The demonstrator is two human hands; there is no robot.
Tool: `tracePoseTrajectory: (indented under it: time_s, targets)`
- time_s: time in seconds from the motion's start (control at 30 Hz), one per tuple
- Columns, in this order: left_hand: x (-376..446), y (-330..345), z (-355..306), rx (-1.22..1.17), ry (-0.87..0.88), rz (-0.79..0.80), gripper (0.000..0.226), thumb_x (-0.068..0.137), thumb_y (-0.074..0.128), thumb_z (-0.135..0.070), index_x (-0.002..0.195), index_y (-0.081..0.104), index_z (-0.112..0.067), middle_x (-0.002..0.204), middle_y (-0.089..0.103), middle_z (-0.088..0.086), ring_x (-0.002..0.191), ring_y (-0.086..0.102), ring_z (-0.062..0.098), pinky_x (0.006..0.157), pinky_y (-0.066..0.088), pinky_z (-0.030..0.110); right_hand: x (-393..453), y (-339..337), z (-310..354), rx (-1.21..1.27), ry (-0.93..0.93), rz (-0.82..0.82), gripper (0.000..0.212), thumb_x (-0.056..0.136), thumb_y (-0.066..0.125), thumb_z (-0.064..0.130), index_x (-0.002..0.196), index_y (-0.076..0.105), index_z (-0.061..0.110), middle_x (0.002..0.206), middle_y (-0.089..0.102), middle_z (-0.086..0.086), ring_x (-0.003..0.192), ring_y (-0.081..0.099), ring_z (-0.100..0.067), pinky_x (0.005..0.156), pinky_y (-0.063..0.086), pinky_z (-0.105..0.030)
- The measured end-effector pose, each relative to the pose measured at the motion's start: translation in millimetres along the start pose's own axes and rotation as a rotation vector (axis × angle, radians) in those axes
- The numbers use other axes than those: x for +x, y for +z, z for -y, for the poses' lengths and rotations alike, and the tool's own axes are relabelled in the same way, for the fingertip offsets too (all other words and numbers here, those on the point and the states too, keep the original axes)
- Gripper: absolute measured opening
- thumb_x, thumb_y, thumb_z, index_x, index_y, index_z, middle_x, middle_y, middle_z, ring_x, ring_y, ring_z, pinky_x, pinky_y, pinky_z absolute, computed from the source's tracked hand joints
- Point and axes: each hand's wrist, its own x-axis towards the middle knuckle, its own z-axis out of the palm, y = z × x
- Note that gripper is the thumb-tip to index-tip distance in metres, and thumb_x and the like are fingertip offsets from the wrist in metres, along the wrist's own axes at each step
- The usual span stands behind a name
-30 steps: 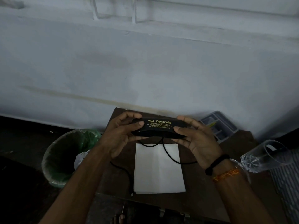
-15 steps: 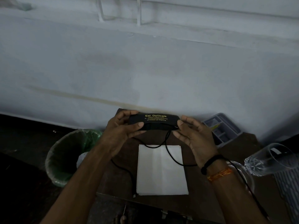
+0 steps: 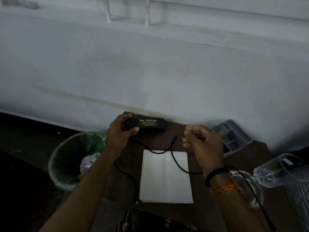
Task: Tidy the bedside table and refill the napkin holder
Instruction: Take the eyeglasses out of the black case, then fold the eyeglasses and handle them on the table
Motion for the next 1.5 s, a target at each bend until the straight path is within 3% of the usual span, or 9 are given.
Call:
tracePoseTrajectory:
  time_s: [0.3,0.57,0.73,0.93,1.07,1.13,1.3,1.4,1.5]
  targets:
    - [15,2,4,0.434,0.105,-0.086,0.057,0.075,0.080,-0.008,0.126,0.057,-0.014,0.124,0.064,0.007,0.117,0.059,0.025,0.101,0.049,0.045,-3,-6,-4,-0.072,-0.040,0.021,0.009,0.088,0.067,0.008,0.096,0.072,0.011,0.083,0.072,-0.003,0.071,0.072,-0.016,0.061,0.060,-0.030]
    - [16,5,3,0.652,0.085,-0.047,0.056,0.080,0.076,-0.016,0.132,0.054,-0.013,0.126,0.057,0.017,0.119,0.053,0.034,0.099,0.043,0.038,-1,-11,-16,-0.387,-0.115,0.078,0.008,0.086,0.069,0.014,0.092,0.072,0.018,0.083,0.071,0.004,0.077,0.070,-0.014,0.069,0.061,-0.040]
    - [11,2,-11,0.681,0.071,-0.069,0.048,0.081,0.074,-0.014,0.125,0.058,-0.010,0.126,0.057,0.019,0.119,0.053,0.036,0.099,0.044,0.044,-8,-14,-20,-0.525,-0.200,0.121,0.008,0.085,0.067,0.012,0.085,0.073,0.017,0.078,0.071,0.006,0.074,0.069,-0.012,0.066,0.061,-0.039]
    - [-12,-9,-30,0.751,0.073,0.015,0.022,0.077,0.077,-0.016,0.091,0.064,-0.008,0.094,0.062,0.009,0.092,0.058,0.025,0.075,0.041,0.028,-34,-7,-21,-0.762,-0.415,0.248,0.006,0.084,0.068,0.014,0.082,0.072,0.018,0.083,0.070,0.006,0.070,0.061,-0.006,0.065,0.045,-0.011]
    - [-40,-20,-35,0.777,-0.034,0.064,0.026,0.077,0.078,-0.020,0.089,0.059,-0.007,0.082,0.058,0.000,0.085,0.058,0.023,0.059,0.037,0.022,-48,10,-22,-0.785,-0.455,0.352,0.005,0.081,0.069,0.017,0.080,0.072,0.021,0.079,0.070,0.008,0.064,0.056,-0.004,0.065,0.051,-0.024]
    - [-53,-24,-38,0.792,-0.104,0.106,0.030,0.080,0.076,-0.023,0.097,0.058,-0.006,0.088,0.060,0.003,0.092,0.061,0.028,0.062,0.041,0.026,-58,23,-21,-0.820,-0.430,0.455,0.008,0.084,0.065,0.020,0.079,0.071,0.022,0.079,0.071,0.007,0.069,0.060,-0.007,0.067,0.052,-0.028]
    - [-81,-26,-36,0.941,-0.183,0.157,0.065,0.081,0.075,-0.030,0.131,0.043,-0.002,0.129,0.055,0.020,0.116,0.056,0.037,0.090,0.046,0.037,-78,53,-22,-0.930,-0.400,0.629,0.015,0.088,0.058,0.024,0.086,0.072,0.021,0.087,0.071,0.003,0.083,0.064,-0.016,0.072,0.052,-0.032]
    - [-85,-26,-34,0.980,-0.221,0.137,0.070,0.079,0.075,-0.022,0.132,0.038,0.004,0.134,0.049,0.024,0.119,0.054,0.039,0.089,0.046,0.039,-80,61,-22,-0.921,-0.403,0.626,0.015,0.086,0.057,0.021,0.085,0.071,0.021,0.086,0.070,0.002,0.082,0.064,-0.017,0.073,0.053,-0.036]
    - [-85,-24,-39,0.978,-0.195,0.099,0.049,0.078,0.067,-0.005,0.119,0.044,0.009,0.123,0.052,0.027,0.112,0.054,0.042,0.079,0.044,0.040,-77,62,-24,-0.932,-0.406,0.621,0.016,0.087,0.056,0.022,0.087,0.072,0.021,0.089,0.070,0.003,0.084,0.064,-0.016,0.074,0.053,-0.035]
